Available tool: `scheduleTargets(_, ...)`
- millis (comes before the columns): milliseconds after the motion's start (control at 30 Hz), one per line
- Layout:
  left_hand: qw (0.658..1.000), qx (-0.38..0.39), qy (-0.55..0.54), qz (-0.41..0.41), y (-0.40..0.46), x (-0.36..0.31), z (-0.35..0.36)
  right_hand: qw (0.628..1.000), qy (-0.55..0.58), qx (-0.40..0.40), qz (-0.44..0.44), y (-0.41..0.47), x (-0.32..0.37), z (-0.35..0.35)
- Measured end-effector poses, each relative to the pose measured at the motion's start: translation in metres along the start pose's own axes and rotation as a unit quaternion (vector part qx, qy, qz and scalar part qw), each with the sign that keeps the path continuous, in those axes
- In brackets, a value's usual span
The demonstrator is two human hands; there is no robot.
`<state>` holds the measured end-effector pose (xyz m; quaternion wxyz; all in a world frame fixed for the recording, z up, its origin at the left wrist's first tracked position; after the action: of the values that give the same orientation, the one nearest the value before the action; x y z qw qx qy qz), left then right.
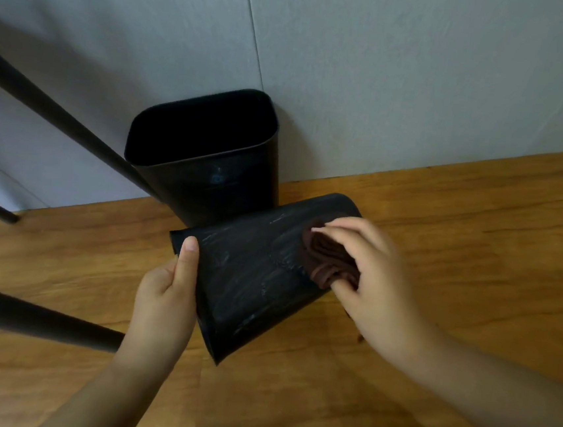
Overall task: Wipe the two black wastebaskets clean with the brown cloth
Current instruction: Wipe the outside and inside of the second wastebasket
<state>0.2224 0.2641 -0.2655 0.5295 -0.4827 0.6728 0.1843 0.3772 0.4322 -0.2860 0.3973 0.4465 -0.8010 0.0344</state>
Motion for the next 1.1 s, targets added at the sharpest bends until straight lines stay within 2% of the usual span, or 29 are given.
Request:
scheduleTargets(67,0.998,0.007,-0.048,-0.03,-0.003,0.004,0.0,1.0,0.013,-0.012,0.011,0.005,-0.002,0.0)
scheduleTargets(167,0.981,0.092,-0.165,-0.043,-0.016,0.003,0.008,0.998,0.037,-0.031,0.044,0.01,-0.007,-0.001)
scheduleTargets(200,0.98,0.109,-0.166,-0.033,-0.02,0.004,0.011,0.997,0.041,-0.036,0.059,0.011,-0.008,-0.001)
scheduleTargets(333,0.996,0.064,-0.012,0.065,-0.028,0.001,0.015,0.995,0.043,-0.05,0.074,0.005,0.002,0.0)
scheduleTargets(400,0.995,0.04,0.017,0.085,-0.027,-0.003,0.016,0.997,0.045,-0.041,0.05,-0.003,0.019,0.003)
scheduleTargets(500,0.995,0.012,0.026,0.099,-0.025,-0.008,0.016,0.997,0.056,0.02,-0.048,-0.019,0.056,0.013)
scheduleTargets(600,0.994,-0.026,0.028,0.106,-0.02,-0.007,0.013,0.978,0.067,0.082,-0.177,-0.035,0.069,0.023)
scheduleTargets(667,0.996,-0.024,0.021,0.082,-0.018,-0.004,0.009,0.982,0.05,0.071,-0.165,-0.03,0.049,0.021)
scheduleTargets(767,0.999,-0.016,-0.011,0.028,-0.017,-0.002,0.007,0.999,0.039,-0.013,-0.031,-0.014,0.011,0.008)
scheduleTargets(833,0.999,-0.019,-0.02,0.024,-0.017,-0.006,0.01,0.999,0.046,-0.025,-0.006,-0.012,0.016,0.007)
scheduleTargets(900,0.999,-0.028,-0.01,0.038,-0.017,-0.009,0.012,0.996,0.057,0.023,-0.062,-0.019,0.042,0.016)
scheduleTargets(1000,0.996,-0.031,0.017,0.082,-0.016,-0.009,0.013,0.975,0.054,0.088,-0.199,-0.034,0.069,0.027)
scheduleTargets(1033,0.996,-0.027,0.02,0.08,-0.015,-0.007,0.012,0.973,0.047,0.092,-0.208,-0.034,0.064,0.027)
scheduleTargets(1100,0.998,-0.022,0.01,0.055,-0.013,-0.003,0.01,0.985,0.034,0.058,-0.157,-0.026,0.038,0.021)
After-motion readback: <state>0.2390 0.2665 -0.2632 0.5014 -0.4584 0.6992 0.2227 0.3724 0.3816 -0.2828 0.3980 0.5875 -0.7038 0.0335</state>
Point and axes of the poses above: each hand's wrist, its own y-axis towards the middle knuckle, its own z-axis out of the palm, x = y × z, the point moved 5 cm from there along y, towards the middle knuckle, and after that the axes turned 1 degree about -z, right-handed, at the moved point
